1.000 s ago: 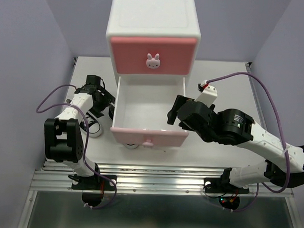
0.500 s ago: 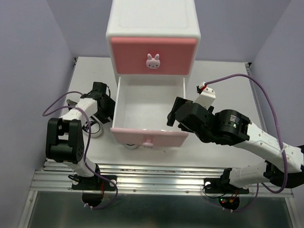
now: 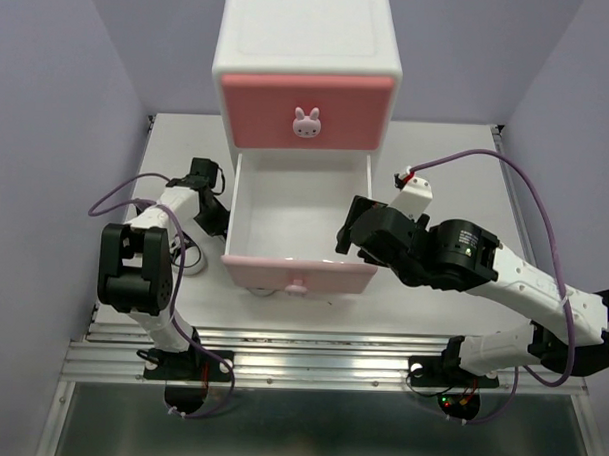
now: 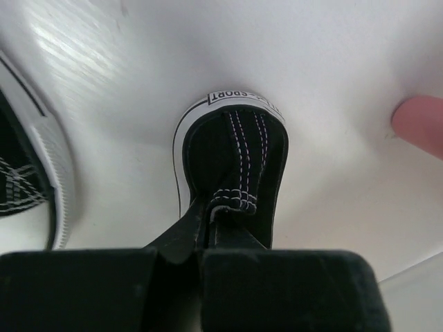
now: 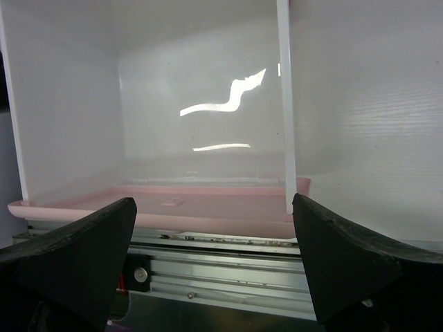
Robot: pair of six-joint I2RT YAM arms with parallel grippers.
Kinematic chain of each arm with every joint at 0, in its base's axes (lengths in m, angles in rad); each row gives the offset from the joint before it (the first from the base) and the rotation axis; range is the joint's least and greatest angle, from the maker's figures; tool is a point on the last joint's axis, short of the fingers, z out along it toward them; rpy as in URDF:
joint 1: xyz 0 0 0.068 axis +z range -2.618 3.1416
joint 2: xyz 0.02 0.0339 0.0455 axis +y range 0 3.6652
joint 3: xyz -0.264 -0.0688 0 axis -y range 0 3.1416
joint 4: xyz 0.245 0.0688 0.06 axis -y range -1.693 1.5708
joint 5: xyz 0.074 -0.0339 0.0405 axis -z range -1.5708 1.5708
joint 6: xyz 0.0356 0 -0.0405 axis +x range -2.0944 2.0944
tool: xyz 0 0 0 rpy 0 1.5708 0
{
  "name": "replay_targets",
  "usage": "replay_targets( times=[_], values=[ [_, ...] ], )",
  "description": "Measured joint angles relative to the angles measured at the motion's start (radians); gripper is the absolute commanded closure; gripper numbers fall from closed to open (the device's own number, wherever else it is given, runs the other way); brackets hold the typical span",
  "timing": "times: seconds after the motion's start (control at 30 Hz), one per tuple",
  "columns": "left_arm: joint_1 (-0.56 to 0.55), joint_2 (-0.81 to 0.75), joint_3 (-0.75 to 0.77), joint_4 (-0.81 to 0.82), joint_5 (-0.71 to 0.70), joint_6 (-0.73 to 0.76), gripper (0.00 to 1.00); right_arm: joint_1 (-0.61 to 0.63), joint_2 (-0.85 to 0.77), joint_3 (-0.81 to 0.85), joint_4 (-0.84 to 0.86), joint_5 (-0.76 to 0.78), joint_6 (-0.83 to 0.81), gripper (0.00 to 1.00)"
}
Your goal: Place and organize the shoes in the shoe cabinet
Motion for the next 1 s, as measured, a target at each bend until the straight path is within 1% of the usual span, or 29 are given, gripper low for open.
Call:
replay_targets(
  times=[0.1, 0.2, 0.3, 0.43, 0.53, 0.63, 0.8, 0.9, 1.0],
  values=[
    [0.004, 0.000, 0.026, -0.017, -0.057, 0.050, 1.00, 0.000, -0.001, 0.000, -0.005, 0.000, 0.005, 0.00],
    [0.038, 0.000, 0.069, -0.042, -0.125, 0.100, 1.00, 0.000, -0.008, -0.003, -0.010, 0.003, 0.012, 0.00],
    [0.103, -0.006, 0.116, -0.070, -0.202, 0.140, 1.00, 0.000, -0.018, -0.005, -0.018, 0.005, 0.016, 0.00],
    [0.196, -0.037, 0.149, -0.095, -0.255, 0.179, 1.00, 0.000, -0.026, -0.005, -0.021, 0.010, 0.015, 0.00],
    [0.264, -0.075, 0.211, -0.124, -0.282, 0.210, 1.00, 0.000, -0.027, -0.005, -0.021, 0.013, 0.015, 0.00],
    [0.287, -0.127, 0.315, -0.144, -0.284, 0.252, 1.00, 0.000, -0.028, -0.005, -0.020, 0.019, 0.015, 0.00],
    [0.283, -0.235, 0.524, -0.148, -0.264, 0.278, 1.00, 0.000, -0.031, -0.005, -0.019, 0.035, 0.015, 0.00],
    [0.282, -0.260, 0.686, -0.162, -0.258, 0.291, 1.00, 0.000, -0.038, -0.006, -0.018, 0.042, 0.014, 0.00],
    [0.283, -0.273, 0.784, -0.163, -0.235, 0.307, 1.00, 0.000, -0.048, -0.007, -0.012, 0.051, 0.014, 0.00]
  ],
)
